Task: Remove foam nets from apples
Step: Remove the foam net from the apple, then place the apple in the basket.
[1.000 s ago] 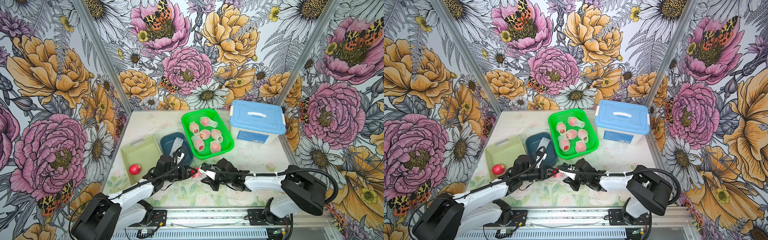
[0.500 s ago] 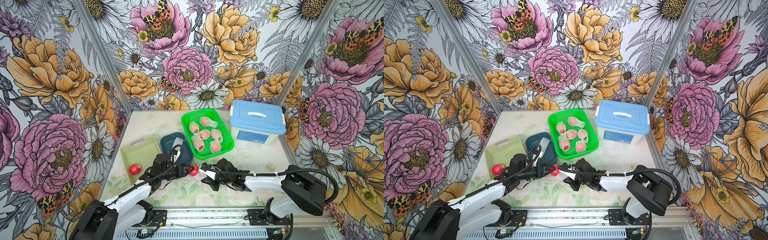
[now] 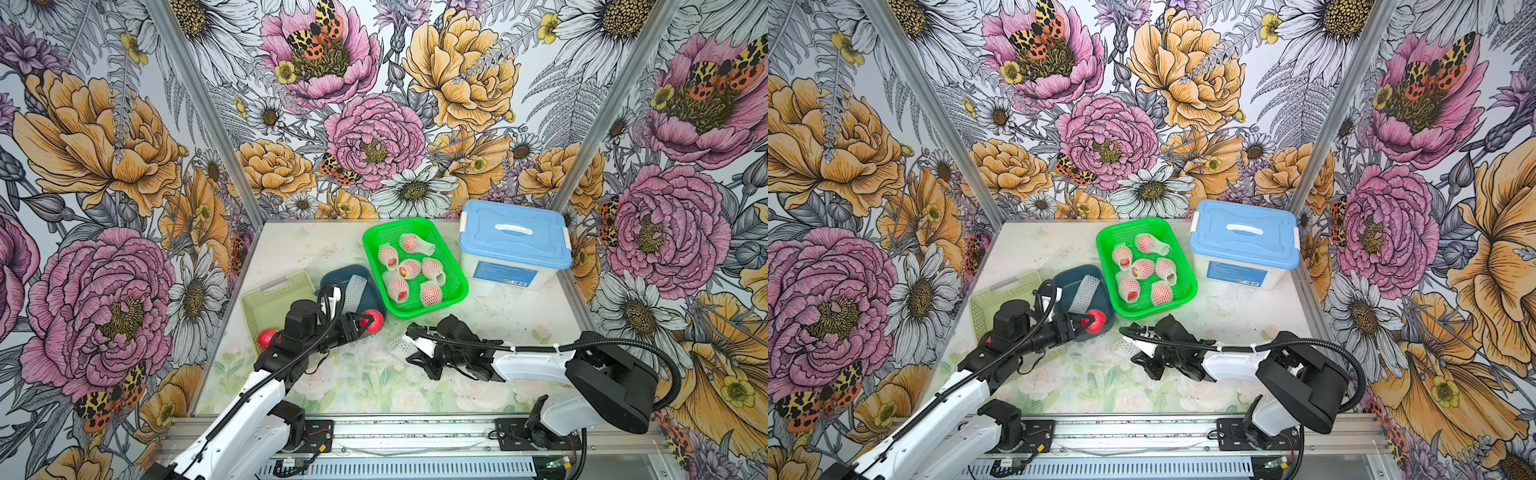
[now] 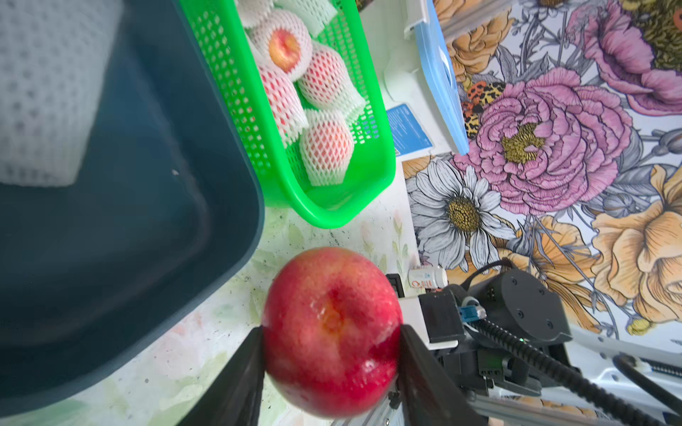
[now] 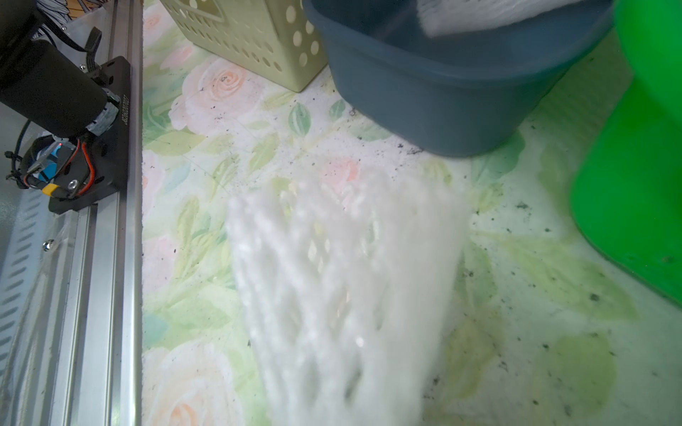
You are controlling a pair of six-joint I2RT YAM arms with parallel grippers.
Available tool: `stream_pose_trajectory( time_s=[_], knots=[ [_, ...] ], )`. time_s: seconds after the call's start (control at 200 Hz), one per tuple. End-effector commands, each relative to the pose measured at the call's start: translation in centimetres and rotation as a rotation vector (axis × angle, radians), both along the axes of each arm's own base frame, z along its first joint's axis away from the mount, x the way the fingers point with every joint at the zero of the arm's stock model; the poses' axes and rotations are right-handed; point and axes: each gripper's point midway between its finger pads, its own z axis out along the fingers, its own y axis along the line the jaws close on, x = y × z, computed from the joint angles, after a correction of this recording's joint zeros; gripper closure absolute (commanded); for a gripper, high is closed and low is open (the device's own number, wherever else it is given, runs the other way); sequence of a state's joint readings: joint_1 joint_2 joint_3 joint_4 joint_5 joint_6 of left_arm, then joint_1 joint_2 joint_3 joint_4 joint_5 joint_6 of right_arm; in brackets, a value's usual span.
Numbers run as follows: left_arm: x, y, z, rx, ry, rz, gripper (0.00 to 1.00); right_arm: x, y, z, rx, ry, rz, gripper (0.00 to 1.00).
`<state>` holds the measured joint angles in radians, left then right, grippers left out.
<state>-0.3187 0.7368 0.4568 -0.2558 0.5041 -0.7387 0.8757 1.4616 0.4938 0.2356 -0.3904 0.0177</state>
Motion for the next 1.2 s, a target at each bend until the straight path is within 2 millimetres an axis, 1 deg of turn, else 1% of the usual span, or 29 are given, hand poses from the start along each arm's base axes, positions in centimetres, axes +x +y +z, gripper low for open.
stream_pose_trajectory(
  time_s=[0.0,0.05,0.13,0.235,0.33,0.395,0.5,0.591,0.696,0.771,0.861,0.971,1.016,1.091,1.191],
  knots=[
    [0.0,3.5,0.0,0.092,0.021,0.146,0.49,0.4,0.8,2.5,0.039,-0.027,0.004,1.0],
    [0.0,4.6,0.5,0.108,0.01,0.19,0.49,0.6,1.2,3.1,0.041,-0.038,0.004,1.0],
    [-0.3,6.2,0.4,0.156,0.019,0.267,0.45,1.4,1.8,4.1,0.027,-0.049,-0.015,1.0],
    [-0.6,8.3,-0.1,0.216,0.049,0.371,0.45,2.4,3.1,5.7,0.022,-0.039,-0.036,1.0],
    [-1.0,10.2,-0.5,0.266,0.065,0.468,0.47,3.0,4.7,7.6,0.049,-0.042,-0.034,1.0],
    [-1.2,11.7,-1.1,0.313,0.094,0.542,0.47,4.2,5.7,8.7,0.052,-0.045,-0.064,1.0],
    [-1.2,13.2,-2.3,0.36,0.147,0.619,0.46,6.2,7.7,10.3,0.057,-0.04,-0.1,1.0],
    [-1.2,14.6,-3.6,0.371,0.201,0.68,0.46,8.3,9.6,11.5,0.074,-0.044,-0.144,1.0],
    [-1.1,15.8,-3.8,0.392,0.213,0.73,0.46,10.7,11.5,11.3,0.063,-0.035,-0.2,1.0],
    [-1.1,16.5,-4.4,0.404,0.242,0.756,0.46,12.2,12.6,10.3,0.045,-0.016,-0.237,1.0],
    [-1.0,17.1,-5.5,0.423,0.289,0.773,0.39,14.3,13.8,9.2,0.019,-0.003,-0.294,1.0],
    [-0.8,17.3,-6.5,0.418,0.32,0.77,0.32,17.0,14.8,8.2,0.025,0.041,-0.382,1.0],
    [-0.7,17.5,-6.5,0.413,0.325,0.774,0.27,17.7,15.0,7.6,0.028,0.062,-0.4,1.0],
    [-0.6,17.8,-6.1,0.403,0.317,0.786,0.19,18.4,15.3,7.4,0.036,0.079,-0.421,1.0],
    [-0.4,17.7,-5.8,0.39,0.303,0.78,0.16,19.1,15.2,7.0,0.027,0.079,-0.446,1.0]
  ],
)
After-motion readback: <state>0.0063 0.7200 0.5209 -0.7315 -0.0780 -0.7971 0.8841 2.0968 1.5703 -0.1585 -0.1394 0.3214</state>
